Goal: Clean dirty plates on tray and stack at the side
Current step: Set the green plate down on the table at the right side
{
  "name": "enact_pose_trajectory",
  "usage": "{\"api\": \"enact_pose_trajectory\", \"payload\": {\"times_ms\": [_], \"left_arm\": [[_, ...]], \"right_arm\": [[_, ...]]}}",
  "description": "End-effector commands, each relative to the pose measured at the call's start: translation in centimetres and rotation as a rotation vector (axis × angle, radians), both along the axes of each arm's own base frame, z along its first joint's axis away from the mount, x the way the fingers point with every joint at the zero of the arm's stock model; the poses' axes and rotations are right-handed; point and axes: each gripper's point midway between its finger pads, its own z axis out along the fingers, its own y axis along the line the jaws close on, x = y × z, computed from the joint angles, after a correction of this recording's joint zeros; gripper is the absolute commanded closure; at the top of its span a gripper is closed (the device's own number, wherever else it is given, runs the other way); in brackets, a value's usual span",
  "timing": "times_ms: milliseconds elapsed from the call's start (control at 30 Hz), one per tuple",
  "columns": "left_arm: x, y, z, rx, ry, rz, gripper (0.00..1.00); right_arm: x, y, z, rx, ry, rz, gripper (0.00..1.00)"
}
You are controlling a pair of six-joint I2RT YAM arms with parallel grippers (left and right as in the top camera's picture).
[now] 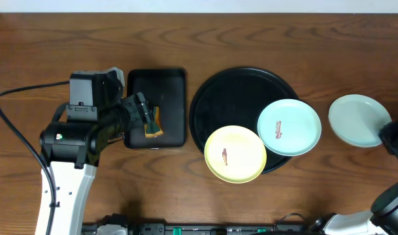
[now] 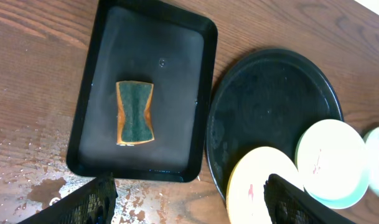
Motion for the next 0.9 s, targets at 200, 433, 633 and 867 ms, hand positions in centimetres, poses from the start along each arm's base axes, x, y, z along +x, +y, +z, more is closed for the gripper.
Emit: {"api": "enact_pose_trajectory", "payload": {"times_ms": [200,433,633,867], "left_arm": [[0.2,0.0,0.9,-0.003,-0.029,-0.005,0.23],[0.3,0.0,1.0,-0.003,-0.032,-0.005,0.23],[0.3,0.0,0.9,-0.003,-0.032,-0.005,0.23],[0.7,0.0,0.5,-0.002,-0.016,-0.005,0.23]], "right_arm": [[3.9,6.8,5.9,0.116,-0.245,0.264,0.58],[3.3,12.6,7.7,0.009,-0.127,0.419,0.57],[0.3,13.2,4.6,-0.142,0.158,0.407,0.53],[-0.2,16.2,1.7,-0.110,0.182,0.496,0.59]]}}
